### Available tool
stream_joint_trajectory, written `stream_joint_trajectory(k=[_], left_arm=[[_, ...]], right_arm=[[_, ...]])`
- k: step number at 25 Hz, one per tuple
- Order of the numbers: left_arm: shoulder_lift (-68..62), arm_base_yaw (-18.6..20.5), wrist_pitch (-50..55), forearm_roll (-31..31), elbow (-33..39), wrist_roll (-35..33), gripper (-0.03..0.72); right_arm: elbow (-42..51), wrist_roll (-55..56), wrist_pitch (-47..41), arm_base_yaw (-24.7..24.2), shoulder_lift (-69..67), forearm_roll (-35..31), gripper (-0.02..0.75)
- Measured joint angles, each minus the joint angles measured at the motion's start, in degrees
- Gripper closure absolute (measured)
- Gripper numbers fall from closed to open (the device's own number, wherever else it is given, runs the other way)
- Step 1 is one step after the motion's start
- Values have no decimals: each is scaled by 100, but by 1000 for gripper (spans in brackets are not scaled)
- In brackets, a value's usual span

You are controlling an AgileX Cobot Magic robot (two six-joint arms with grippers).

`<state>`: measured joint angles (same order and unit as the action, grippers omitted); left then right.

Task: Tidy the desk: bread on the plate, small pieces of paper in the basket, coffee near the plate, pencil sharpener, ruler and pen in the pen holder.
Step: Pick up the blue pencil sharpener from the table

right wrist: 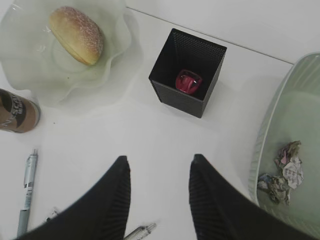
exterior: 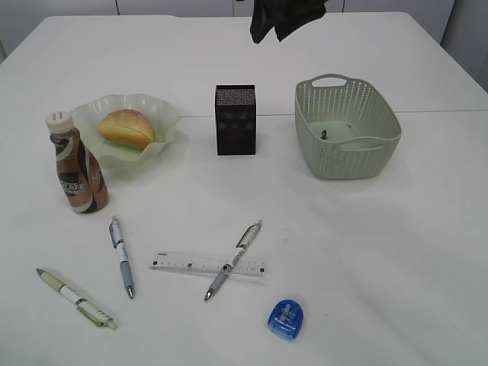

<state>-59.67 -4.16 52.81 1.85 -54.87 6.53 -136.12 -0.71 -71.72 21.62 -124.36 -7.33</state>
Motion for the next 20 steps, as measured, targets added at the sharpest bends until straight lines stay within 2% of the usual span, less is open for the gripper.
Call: stream_joint_trajectory(k=[3, 9, 15, 20], left_arm=[[0, 0, 476, 9, 0, 0, 302], [0, 0, 1294, 22, 0, 0, 302], [12, 0, 1402, 22, 0, -10, 304], [12, 0, 1471, 1, 0, -10, 307]], right_arm=[[447, 71, 0, 0, 434, -22, 416], [2529, 759, 0, 0, 1810, -22, 412], [4507, 1322, 0, 0, 3332, -444, 302], [5596, 1547, 0, 83, 4009, -716, 279]])
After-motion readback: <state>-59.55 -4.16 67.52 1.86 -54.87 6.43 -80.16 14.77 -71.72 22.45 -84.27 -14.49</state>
